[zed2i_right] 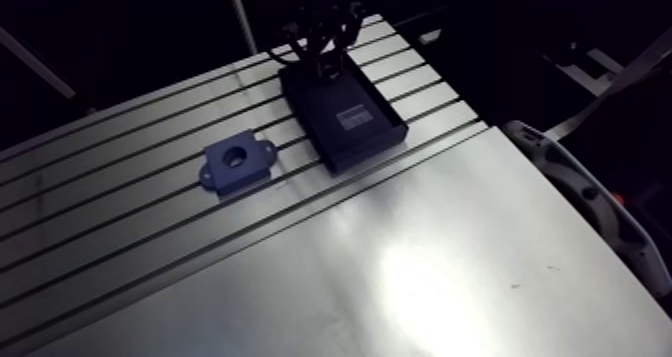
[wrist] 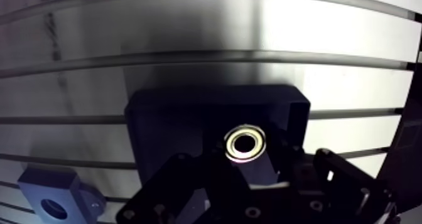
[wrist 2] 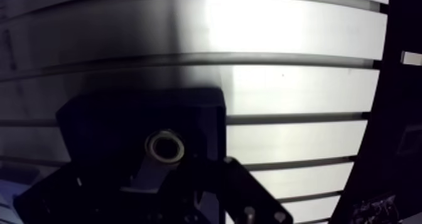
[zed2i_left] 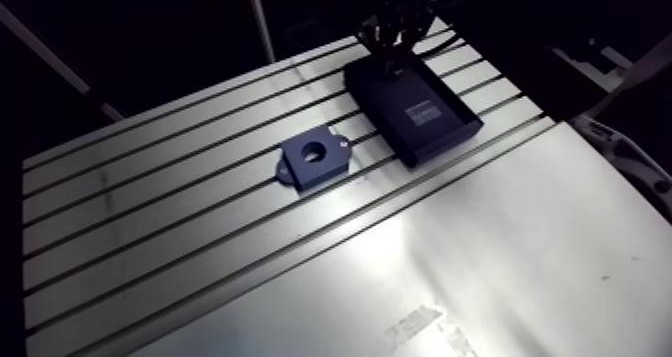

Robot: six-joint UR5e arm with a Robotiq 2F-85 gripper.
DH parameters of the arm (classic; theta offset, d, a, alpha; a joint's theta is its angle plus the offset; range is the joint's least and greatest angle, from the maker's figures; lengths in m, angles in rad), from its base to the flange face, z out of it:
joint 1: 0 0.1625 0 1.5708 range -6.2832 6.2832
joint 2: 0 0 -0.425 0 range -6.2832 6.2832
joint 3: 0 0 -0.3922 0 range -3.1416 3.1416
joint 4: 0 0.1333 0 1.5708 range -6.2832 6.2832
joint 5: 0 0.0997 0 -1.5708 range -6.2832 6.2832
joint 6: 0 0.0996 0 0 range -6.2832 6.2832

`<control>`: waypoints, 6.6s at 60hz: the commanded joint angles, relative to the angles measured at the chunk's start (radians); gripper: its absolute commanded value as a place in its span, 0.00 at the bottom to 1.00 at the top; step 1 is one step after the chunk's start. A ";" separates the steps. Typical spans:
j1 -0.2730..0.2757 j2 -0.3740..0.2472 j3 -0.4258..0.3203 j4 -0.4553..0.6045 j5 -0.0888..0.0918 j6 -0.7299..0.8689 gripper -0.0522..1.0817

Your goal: Pick up the bearing and press it into the housing until flush.

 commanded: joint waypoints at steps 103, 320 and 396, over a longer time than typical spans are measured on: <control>0.294 -0.349 0.194 0.179 -0.030 0.254 0.61; 0.250 -0.270 0.395 -0.136 0.016 0.105 0.60; 0.250 -0.268 0.401 -0.143 0.017 0.105 0.60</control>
